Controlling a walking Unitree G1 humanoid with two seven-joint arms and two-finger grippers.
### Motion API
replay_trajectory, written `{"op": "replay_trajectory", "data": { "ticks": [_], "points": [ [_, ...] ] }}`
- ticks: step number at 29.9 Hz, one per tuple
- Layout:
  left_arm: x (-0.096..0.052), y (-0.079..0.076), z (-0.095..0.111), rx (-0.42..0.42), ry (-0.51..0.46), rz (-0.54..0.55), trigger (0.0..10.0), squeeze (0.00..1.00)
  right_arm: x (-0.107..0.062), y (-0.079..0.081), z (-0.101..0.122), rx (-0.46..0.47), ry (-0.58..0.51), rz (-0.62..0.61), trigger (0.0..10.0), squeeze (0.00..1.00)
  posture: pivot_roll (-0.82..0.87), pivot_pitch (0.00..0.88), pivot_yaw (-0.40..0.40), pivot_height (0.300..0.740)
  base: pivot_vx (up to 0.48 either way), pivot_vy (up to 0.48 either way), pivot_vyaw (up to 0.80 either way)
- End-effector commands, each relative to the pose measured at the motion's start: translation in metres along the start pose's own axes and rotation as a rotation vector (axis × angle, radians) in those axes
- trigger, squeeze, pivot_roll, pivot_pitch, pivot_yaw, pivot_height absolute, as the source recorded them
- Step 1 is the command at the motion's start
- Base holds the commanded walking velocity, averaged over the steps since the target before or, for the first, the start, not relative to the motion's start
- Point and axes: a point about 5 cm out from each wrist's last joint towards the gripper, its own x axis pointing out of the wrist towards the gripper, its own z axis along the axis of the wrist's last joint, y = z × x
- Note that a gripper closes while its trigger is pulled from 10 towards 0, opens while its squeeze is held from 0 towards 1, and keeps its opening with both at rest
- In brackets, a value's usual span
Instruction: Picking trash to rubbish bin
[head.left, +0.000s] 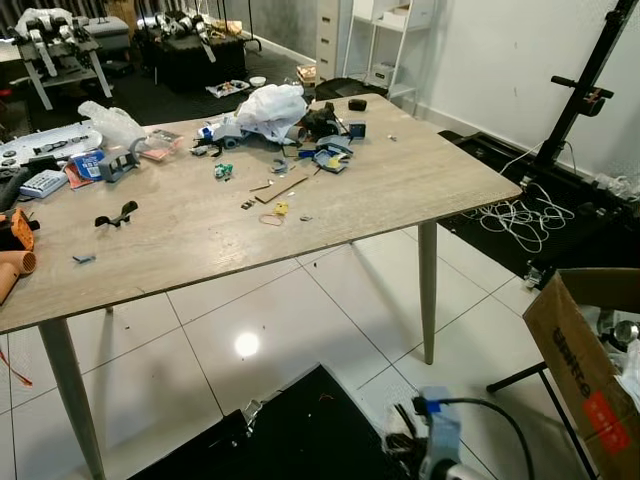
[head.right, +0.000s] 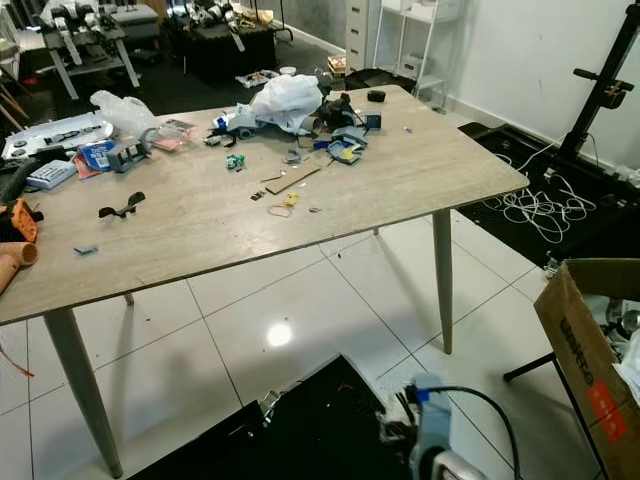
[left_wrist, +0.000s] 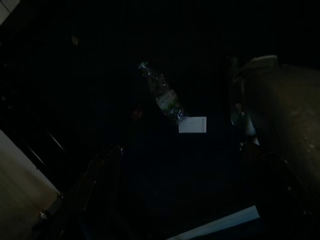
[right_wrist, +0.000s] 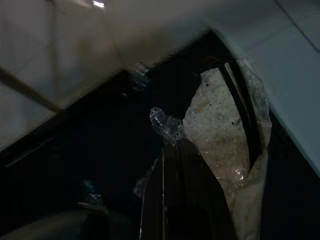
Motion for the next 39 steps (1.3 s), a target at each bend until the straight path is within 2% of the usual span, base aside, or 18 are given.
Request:
{"op": "replay_trajectory", "data": {
  "ticks": [1,2,3,5,9,13,20,37,39],
  "points": [
    [0.000,-0.002,-0.008,-0.009,0.020,-0.001,10.0,0.00,-0.009,-0.014,-0.022,0.027,0.070,-0.093,10.0,0.00,-0.16,0.111,0.044,0.740,0.000,0.000,0.00],
    [0.000,-0.002,-0.007,-0.014,0.017,-0.001,10.0,0.00,-0.014,-0.021,-0.031,0.044,0.099,-0.145,10.0,0.00,-0.16,0.105,0.039,0.740,0.000,0.000,0.00],
    [0.000,-0.002,-0.007,-0.014,0.017,-0.001,10.0,0.00,-0.014,-0.021,-0.031,0.044,0.099,-0.145,10.0,0.00,-0.16,0.105,0.039,0.740,0.000,0.000,0.00],
    [0.000,-0.004,-0.005,-0.025,0.010,-0.001,10.0,0.00,-0.026,-0.035,-0.052,0.088,0.155,-0.261,10.0,0.00,-0.15,0.101,0.035,0.740,0.000,0.000,0.00],
    [0.001,-0.007,-0.003,-0.037,0.005,-0.005,10.0,0.00,-0.049,-0.052,-0.082,0.155,0.245,-0.416,10.0,0.00,-0.15,0.096,0.034,0.740,0.000,0.000,0.00],
    [0.001,-0.009,-0.005,-0.036,0.017,-0.007,10.0,0.00,-0.064,-0.056,-0.104,0.181,0.321,-0.482,10.0,0.00,-0.16,0.089,0.034,0.740,0.000,0.000,0.00],
    [0.001,-0.010,-0.005,-0.047,0.020,-0.010,10.0,0.00,-0.082,-0.056,-0.131,0.201,0.417,-0.520,10.0,0.00,-0.15,0.081,0.026,0.740,-0.160,0.000,0.00],
    [0.001,-0.011,-0.005,-0.027,0.023,-0.025,10.0,0.00,-0.083,-0.057,-0.131,0.182,0.431,-0.523,10.0,0.00,-0.14,0.073,0.019,0.740,0.000,0.000,0.00],
    [0.001,-0.011,-0.007,-0.019,0.032,-0.030,10.0,0.00,-0.083,-0.057,-0.132,0.177,0.437,-0.521,10.0,0.00,-0.14,0.072,0.019,0.740,0.480,0.000,0.00]
  ]
}}
